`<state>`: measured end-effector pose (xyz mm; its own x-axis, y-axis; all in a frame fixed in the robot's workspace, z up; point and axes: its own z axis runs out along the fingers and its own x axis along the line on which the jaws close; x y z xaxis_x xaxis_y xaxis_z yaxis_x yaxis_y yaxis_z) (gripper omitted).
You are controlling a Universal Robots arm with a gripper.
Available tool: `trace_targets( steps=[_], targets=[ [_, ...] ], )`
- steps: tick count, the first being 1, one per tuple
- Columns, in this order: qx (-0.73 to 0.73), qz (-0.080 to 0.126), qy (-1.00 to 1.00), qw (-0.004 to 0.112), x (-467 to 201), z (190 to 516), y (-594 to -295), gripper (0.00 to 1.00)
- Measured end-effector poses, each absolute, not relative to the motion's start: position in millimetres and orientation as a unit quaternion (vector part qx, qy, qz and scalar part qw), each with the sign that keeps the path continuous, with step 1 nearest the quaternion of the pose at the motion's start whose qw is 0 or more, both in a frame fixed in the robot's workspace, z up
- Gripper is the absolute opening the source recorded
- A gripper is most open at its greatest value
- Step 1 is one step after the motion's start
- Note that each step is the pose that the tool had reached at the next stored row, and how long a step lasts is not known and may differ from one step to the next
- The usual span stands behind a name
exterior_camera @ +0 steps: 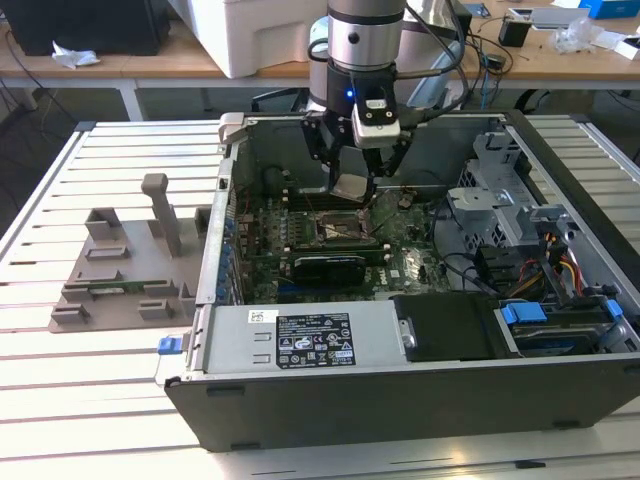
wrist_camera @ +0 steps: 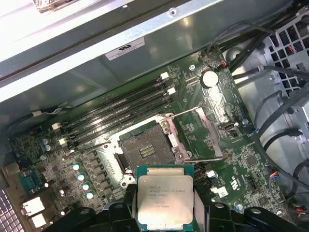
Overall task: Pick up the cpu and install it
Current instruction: 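Place the cpu into insertion slot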
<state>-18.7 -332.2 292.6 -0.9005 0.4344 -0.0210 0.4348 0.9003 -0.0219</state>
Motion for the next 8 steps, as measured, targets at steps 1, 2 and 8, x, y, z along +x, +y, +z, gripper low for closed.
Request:
trace_targets(
  steps=[1, 2, 8],
  targets=[
    [0.225, -0.013, 0.974, 0.008, -18.7, 292.6, -332.2, 0.55],
    [0.227, -0.013, 0.974, 0.008, -18.7, 292.6, -332.2, 0.55],
    [0.253, -0.015, 0.967, 0.008, -18.7, 292.6, -332.2, 0.55]
  ],
)
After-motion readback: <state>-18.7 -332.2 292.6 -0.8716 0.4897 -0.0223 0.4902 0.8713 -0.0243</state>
